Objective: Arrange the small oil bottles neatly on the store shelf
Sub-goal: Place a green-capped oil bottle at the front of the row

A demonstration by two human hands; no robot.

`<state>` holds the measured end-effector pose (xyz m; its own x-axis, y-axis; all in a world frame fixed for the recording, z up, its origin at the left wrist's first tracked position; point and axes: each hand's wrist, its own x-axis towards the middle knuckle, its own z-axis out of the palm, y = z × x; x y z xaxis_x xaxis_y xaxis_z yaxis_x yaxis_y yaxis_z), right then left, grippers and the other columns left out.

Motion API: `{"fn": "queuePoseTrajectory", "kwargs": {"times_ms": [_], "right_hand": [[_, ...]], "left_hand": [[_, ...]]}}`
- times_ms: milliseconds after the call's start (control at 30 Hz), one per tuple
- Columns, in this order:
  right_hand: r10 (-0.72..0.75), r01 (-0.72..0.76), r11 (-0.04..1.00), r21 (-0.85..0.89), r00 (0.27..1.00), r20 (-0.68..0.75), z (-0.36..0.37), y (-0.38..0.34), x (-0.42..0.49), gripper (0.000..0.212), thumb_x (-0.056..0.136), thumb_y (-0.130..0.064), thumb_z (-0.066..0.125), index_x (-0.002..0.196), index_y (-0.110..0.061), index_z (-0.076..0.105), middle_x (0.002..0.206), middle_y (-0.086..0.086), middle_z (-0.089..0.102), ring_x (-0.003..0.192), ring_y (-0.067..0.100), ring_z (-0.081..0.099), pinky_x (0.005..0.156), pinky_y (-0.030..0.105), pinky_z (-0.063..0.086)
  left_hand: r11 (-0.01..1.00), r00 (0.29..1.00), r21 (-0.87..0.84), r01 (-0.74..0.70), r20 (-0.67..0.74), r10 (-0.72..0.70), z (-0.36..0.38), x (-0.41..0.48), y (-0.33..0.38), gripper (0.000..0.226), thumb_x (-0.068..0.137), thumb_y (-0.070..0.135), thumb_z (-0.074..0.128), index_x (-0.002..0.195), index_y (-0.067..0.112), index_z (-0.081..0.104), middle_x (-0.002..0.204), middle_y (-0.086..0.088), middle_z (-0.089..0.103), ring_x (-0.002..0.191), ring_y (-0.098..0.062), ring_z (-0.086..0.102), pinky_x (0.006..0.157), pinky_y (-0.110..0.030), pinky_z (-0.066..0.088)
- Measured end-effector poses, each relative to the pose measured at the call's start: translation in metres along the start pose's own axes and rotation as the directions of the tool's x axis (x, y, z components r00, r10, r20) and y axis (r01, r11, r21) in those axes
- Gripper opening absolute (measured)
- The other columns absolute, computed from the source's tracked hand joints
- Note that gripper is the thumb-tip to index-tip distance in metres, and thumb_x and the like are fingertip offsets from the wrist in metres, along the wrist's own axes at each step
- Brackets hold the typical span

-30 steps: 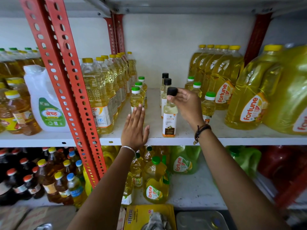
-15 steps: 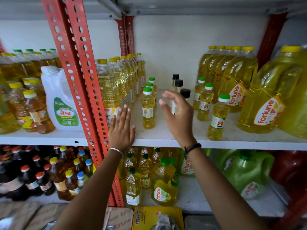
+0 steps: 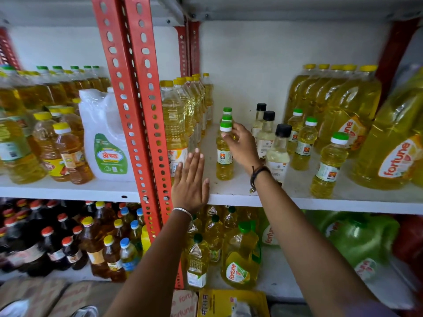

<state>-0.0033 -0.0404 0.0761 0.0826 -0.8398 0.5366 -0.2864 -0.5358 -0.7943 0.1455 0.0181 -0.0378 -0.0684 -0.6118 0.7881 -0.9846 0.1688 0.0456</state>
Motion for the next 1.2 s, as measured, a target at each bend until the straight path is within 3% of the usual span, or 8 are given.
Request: {"fn": "queuePoseTrajectory", "kwargs": {"times_ms": [200,267,467,600,700,767,1000,1200], "right_hand": [[0.031,-0.027,0.999,0.032,0.993,-0.110,-0.001,-0.002,0.004,0.025,0.071,-0.023,0.079,0.090,-0.025,0.062,0.082,-0.008,0.067,0.072,-0.005,0.059,0.062,0.009,0.045],[0.037,-0.037,0.999,0.005,0.988,-0.151,-0.002,-0.003,0.003,0.026,0.068,-0.029,0.081,0.082,-0.029,0.059,0.074,-0.017,0.062,0.068,-0.006,0.057,0.059,0.013,0.042],[0.021,-0.034,0.997,-0.072,0.985,-0.173,-0.001,-0.013,0.001,0.033,0.064,-0.039,0.081,0.067,-0.032,0.049,0.069,-0.016,0.055,0.064,-0.004,0.051,0.055,0.019,0.038],[0.011,-0.022,0.997,-0.076,0.989,-0.150,-0.003,-0.010,0.000,0.027,0.069,-0.042,0.078,0.075,-0.030,0.055,0.080,-0.011,0.064,0.072,-0.002,0.056,0.062,0.019,0.043],[0.012,-0.012,1.000,-0.005,0.996,-0.090,-0.006,-0.006,-0.002,0.030,0.079,-0.032,0.073,0.102,-0.017,0.064,0.100,0.004,0.070,0.090,0.012,0.065,0.082,0.030,0.053],[0.016,-0.014,1.000,0.023,0.998,-0.068,-0.008,-0.007,-0.004,0.032,0.080,-0.026,0.072,0.109,-0.014,0.064,0.104,0.007,0.071,0.096,0.016,0.066,0.089,0.036,0.053],[0.039,-0.031,0.997,0.077,0.994,-0.100,-0.013,-0.011,-0.013,0.030,0.079,-0.022,0.073,0.107,-0.012,0.067,0.102,0.007,0.072,0.091,0.013,0.067,0.084,0.030,0.054],[0.014,-0.005,0.996,0.091,0.996,-0.090,-0.015,-0.016,-0.024,0.029,0.079,-0.023,0.073,0.107,-0.014,0.068,0.096,-0.002,0.071,0.083,-0.004,0.064,0.069,0.003,0.047]], "left_hand": [[1.000,1.000,-0.022,-0.009,-0.010,0.009,0.001,0.001,-0.001,0.065,0.094,0.034,0.026,0.152,0.008,0.011,0.159,-0.008,0.012,0.147,-0.022,0.010,0.119,-0.040,0.003],[1.000,1.000,-0.028,-0.012,-0.016,0.011,0.001,0.001,0.000,0.065,0.094,0.034,0.027,0.152,0.008,0.011,0.159,-0.008,0.011,0.147,-0.022,0.010,0.119,-0.040,0.003],[0.999,1.000,-0.036,-0.022,-0.021,0.021,0.001,0.000,-0.001,0.065,0.095,0.034,0.026,0.152,0.009,0.009,0.159,-0.008,0.009,0.148,-0.022,0.008,0.119,-0.040,0.003],[0.999,0.999,-0.035,-0.024,-0.023,0.023,0.001,-0.001,-0.001,0.065,0.095,0.034,0.026,0.152,0.008,0.010,0.159,-0.008,0.009,0.148,-0.021,0.007,0.119,-0.040,0.003],[0.999,1.000,-0.035,-0.021,-0.021,0.021,0.001,-0.001,-0.001,0.065,0.094,0.033,0.027,0.152,0.008,0.012,0.159,-0.008,0.010,0.148,-0.021,0.007,0.119,-0.039,0.002],[0.999,1.000,-0.039,-0.020,-0.018,0.019,0.000,0.000,-0.001,0.064,0.094,0.033,0.027,0.152,0.008,0.013,0.159,-0.008,0.011,0.148,-0.020,0.007,0.119,-0.039,0.001],[0.999,1.000,-0.050,-0.011,-0.017,0.010,-0.001,0.000,0.000,0.064,0.094,0.032,0.027,0.151,0.008,0.014,0.158,-0.007,0.013,0.148,-0.019,0.007,0.119,-0.037,0.000],[0.999,1.000,-0.043,-0.012,-0.016,0.012,0.000,0.000,0.000,0.063,0.095,0.032,0.026,0.151,0.008,0.014,0.159,-0.008,0.013,0.148,-0.020,0.008,0.119,-0.037,0.000]]}}
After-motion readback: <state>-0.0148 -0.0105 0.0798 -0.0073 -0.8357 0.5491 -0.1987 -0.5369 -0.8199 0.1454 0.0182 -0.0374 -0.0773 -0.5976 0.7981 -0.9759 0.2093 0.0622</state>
